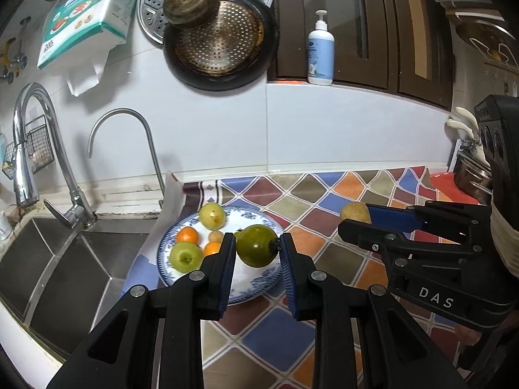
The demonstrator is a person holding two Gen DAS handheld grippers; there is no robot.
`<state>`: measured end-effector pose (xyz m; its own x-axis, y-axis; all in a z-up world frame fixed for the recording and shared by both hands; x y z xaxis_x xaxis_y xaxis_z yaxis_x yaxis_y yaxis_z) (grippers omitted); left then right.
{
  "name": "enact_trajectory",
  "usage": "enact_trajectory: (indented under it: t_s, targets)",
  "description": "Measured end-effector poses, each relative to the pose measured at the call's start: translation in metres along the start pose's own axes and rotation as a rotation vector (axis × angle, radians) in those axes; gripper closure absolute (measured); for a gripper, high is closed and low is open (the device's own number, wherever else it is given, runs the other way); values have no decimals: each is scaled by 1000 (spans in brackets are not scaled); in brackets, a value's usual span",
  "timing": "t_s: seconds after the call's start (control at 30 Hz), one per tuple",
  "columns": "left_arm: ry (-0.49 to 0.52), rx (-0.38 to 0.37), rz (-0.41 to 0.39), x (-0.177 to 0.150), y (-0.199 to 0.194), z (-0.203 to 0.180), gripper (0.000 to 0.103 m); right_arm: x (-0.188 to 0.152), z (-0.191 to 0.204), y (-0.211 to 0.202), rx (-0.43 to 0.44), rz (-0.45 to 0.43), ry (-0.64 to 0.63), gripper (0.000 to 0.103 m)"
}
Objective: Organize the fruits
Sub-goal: 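Carry the green fruit and brown pear over the plate with both tools, then open the left tool over the plate while the right tool releases the pear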
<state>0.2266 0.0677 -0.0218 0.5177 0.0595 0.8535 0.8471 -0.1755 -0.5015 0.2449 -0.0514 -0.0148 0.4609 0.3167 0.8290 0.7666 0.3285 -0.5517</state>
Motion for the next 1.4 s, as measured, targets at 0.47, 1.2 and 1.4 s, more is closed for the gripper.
enact_trajectory:
  t_s: [0.47, 1.2, 1.4]
  targets:
    - [5, 2, 28, 4, 24, 41, 75, 13, 24, 42, 7, 28, 21, 74]
    - [-2, -14, 154, -13, 88, 74, 75, 2, 37, 127, 79, 158, 37, 74]
    - [1, -36, 165, -14, 98, 77, 75, 0, 38, 140, 84, 178, 46, 74]
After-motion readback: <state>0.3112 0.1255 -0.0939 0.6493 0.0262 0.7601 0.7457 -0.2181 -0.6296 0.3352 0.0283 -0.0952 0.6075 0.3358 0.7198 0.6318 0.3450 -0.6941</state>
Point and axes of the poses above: each gripper's, at about its wrist camera, not at the fingertips, and y roughly the way its jaws point, z to its left, x to its top, the point moved 4 cm from there along y, roughly the way its jaws point, and after that the axes turned 12 degrees about -y, right-handed, at the moved point
